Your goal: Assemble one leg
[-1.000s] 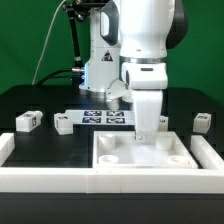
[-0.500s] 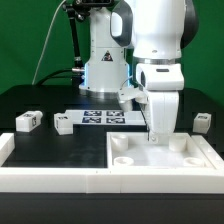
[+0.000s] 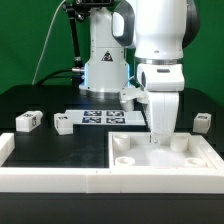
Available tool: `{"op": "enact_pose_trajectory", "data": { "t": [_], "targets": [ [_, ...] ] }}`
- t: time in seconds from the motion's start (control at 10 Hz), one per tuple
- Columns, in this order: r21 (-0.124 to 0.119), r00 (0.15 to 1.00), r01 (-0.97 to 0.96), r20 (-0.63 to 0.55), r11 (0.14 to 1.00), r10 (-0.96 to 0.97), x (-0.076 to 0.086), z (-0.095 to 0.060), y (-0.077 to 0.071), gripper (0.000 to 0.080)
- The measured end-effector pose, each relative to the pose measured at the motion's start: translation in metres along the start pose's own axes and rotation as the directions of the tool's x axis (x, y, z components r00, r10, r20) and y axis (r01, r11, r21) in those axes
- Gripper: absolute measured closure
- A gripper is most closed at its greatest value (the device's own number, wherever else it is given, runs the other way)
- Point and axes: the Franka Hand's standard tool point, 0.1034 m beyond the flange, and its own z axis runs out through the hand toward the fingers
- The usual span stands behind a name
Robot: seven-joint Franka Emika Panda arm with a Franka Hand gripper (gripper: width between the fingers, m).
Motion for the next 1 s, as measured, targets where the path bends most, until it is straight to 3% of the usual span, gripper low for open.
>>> {"op": "enact_pose_trajectory", "data": {
  "t": [0.1, 0.2, 0.3, 0.8, 1.0],
  "targets": [
    [0.0, 1.0, 0.0, 0.0, 1.0, 0.0, 0.0, 0.0, 0.0, 0.0445],
    [0.0, 1.0, 0.0, 0.0, 1.0, 0.0, 0.0, 0.0, 0.0, 0.0258],
    [0.0, 1.0, -0.001, 0.0, 1.0, 0.001, 0.0, 0.0, 0.0, 0.0183],
    [0.0, 1.0, -0.001, 0.0, 1.0, 0.001, 0.0, 0.0, 0.0, 0.015],
    [-0.013, 0.999, -0.036, 0.007, 0.999, 0.036, 0.005, -0.016, -0.003, 0.015]
  ]
}}
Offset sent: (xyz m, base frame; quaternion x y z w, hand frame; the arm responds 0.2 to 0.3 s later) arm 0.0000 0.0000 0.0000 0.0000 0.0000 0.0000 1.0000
